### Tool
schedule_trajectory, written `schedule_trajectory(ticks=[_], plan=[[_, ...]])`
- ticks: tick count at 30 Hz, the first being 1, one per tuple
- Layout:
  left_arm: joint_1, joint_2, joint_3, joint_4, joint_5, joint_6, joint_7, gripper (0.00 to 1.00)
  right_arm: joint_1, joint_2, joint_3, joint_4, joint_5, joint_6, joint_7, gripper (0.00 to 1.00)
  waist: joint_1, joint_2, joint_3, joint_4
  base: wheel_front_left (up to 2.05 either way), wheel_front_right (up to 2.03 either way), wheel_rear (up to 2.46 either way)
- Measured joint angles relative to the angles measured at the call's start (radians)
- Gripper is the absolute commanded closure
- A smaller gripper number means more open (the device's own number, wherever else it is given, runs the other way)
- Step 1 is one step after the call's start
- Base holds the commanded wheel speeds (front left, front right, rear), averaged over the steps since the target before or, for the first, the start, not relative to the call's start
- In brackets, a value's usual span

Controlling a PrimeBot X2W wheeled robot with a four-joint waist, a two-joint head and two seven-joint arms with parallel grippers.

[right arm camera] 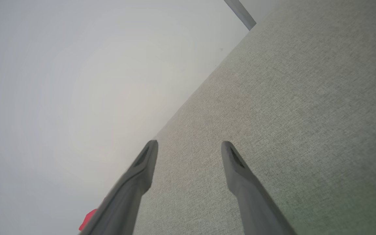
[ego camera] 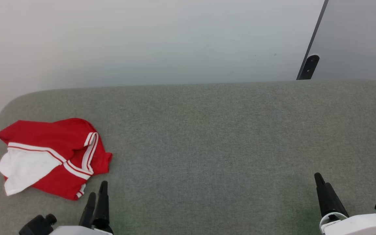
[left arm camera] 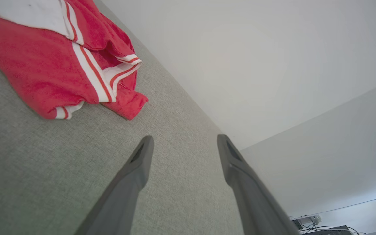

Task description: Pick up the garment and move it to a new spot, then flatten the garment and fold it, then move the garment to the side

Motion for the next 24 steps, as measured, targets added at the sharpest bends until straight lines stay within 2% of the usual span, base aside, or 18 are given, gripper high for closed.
schedule_trajectory(ticks=[14,24], plan=[[0.027,0.006,-0.038,-0.043,0.234,0.028,-0.045,0.0,0.015,0.005,0.002,-0.034,-0.226,0.0,-0.029,0.0,0.0,0.0,0.004,0.002,0.0,0.0,0.0],[0.049,0.018,-0.068,-0.065,0.359,0.044,-0.074,0.0,0.027,0.008,0.011,-0.045,-0.358,0.0,-0.047,0.0,0.0,0.0,0.002,0.002,0.0,0.0,0.0]])
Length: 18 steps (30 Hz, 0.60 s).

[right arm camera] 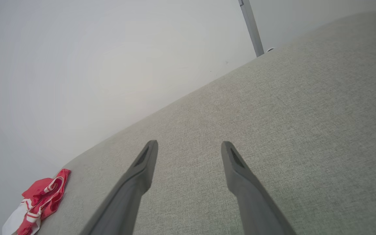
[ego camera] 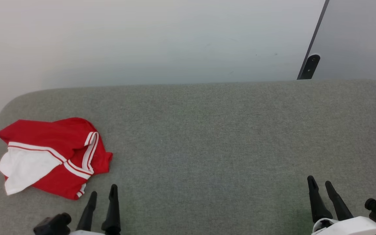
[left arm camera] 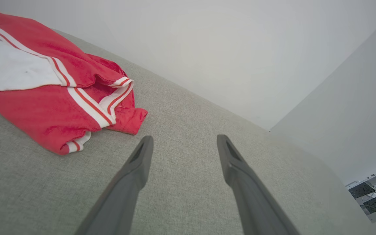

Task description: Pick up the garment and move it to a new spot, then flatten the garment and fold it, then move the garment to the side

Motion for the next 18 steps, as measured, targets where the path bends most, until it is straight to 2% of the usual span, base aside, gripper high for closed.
schedule_trajectory(ticks=[18], plan=[[0.035,0.017,-0.049,-0.034,0.193,0.037,-0.044,0.0,0.018,0.006,0.0,-0.016,-0.193,0.0,-0.036,0.0,0.0,0.0,0.001,-0.003,0.0,0.0,0.0]])
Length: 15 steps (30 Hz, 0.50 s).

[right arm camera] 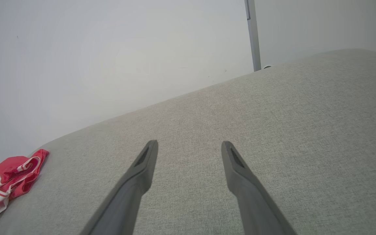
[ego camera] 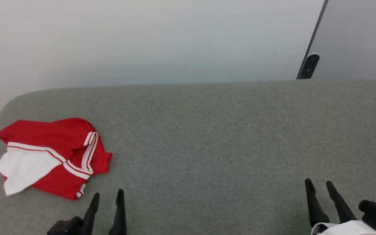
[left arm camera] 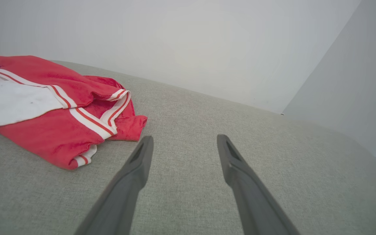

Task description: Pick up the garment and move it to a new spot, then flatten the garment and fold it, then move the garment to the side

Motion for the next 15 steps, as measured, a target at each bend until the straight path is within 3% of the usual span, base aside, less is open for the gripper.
schedule_trajectory(ticks=[15], plan=[[0.032,0.012,-0.027,-0.029,0.129,0.021,-0.032,0.0,0.017,0.01,-0.001,-0.011,-0.124,0.0,-0.033,0.0,0.0,0.0,-0.002,-0.006,0.0,0.0,0.0]])
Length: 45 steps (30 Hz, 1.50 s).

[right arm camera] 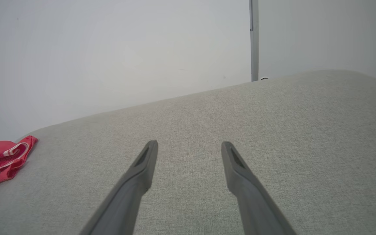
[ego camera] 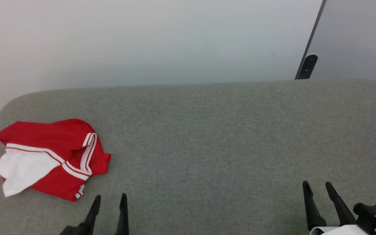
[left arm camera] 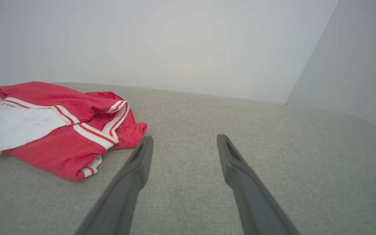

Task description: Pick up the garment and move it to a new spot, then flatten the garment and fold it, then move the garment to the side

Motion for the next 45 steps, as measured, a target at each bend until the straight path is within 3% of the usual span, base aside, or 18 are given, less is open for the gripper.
schedule_trajectory(ticks=[29,45], plan=[[0.046,-0.021,0.015,0.002,0.18,-0.015,-0.059,0.0,0.031,0.006,-0.006,0.004,-0.144,0.0,-0.061,0.0,0.0,0.0,0.0,0.001,0.0,0.0,0.0],[0.043,-0.03,0.03,0.019,0.179,-0.031,-0.059,0.0,0.033,0.006,-0.019,0.01,-0.125,0.0,-0.071,0.0,0.0,0.0,0.004,0.008,0.0,0.0,0.0]])
